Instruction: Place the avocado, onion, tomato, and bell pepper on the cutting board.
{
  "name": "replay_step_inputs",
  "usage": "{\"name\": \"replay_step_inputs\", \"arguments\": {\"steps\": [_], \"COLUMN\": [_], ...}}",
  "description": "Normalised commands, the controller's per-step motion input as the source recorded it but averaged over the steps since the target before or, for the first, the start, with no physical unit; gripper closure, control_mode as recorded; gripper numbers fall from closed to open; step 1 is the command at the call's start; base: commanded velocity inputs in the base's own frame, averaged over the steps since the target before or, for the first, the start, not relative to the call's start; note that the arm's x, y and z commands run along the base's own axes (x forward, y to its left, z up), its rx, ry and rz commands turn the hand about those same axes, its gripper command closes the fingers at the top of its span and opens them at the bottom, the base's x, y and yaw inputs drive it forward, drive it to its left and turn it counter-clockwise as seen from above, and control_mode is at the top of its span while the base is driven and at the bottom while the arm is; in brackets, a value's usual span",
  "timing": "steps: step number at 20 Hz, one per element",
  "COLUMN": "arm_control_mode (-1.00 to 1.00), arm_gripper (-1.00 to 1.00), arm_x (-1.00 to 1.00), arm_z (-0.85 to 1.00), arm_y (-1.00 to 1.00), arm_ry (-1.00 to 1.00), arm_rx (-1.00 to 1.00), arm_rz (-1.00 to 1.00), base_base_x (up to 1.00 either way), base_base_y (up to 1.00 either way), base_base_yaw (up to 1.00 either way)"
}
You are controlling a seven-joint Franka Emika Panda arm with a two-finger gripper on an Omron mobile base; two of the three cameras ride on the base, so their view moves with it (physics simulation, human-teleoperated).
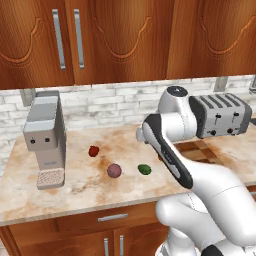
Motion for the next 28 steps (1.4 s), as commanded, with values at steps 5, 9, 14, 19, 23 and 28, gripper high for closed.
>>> {"name": "replay_step_inputs", "arguments": {"steps": [5, 9, 14, 19, 23, 28], "arm_control_mode": [-1.00, -1.00, -1.00, -1.00, -1.00, -1.00], "arm_gripper": [-1.00, -1.00, -1.00, -1.00, -1.00, -1.00], "arm_x": [0.15, 0.14, 0.03, 0.00, 0.08, 0.09], "arm_z": [-0.30, -0.34, -0.38, -0.35, -0.28, -0.27], "arm_y": [0.00, 0.00, 0.00, 0.00, 0.00, 0.00], "arm_ry": [0.00, 0.01, 0.01, 0.01, 0.01, 0.01], "arm_rx": [0.00, 0.00, 0.00, 0.00, 0.00, 0.00], "arm_rz": [0.00, 0.00, 0.00, 0.00, 0.00, 0.00], "base_base_x": [0.00, 0.00, 0.00, 0.00, 0.00, 0.00], "base_base_y": [0.00, 0.00, 0.00, 0.00, 0.00, 0.00], "base_base_yaw": [0.00, 0.00, 0.00, 0.00, 0.00, 0.00]}}
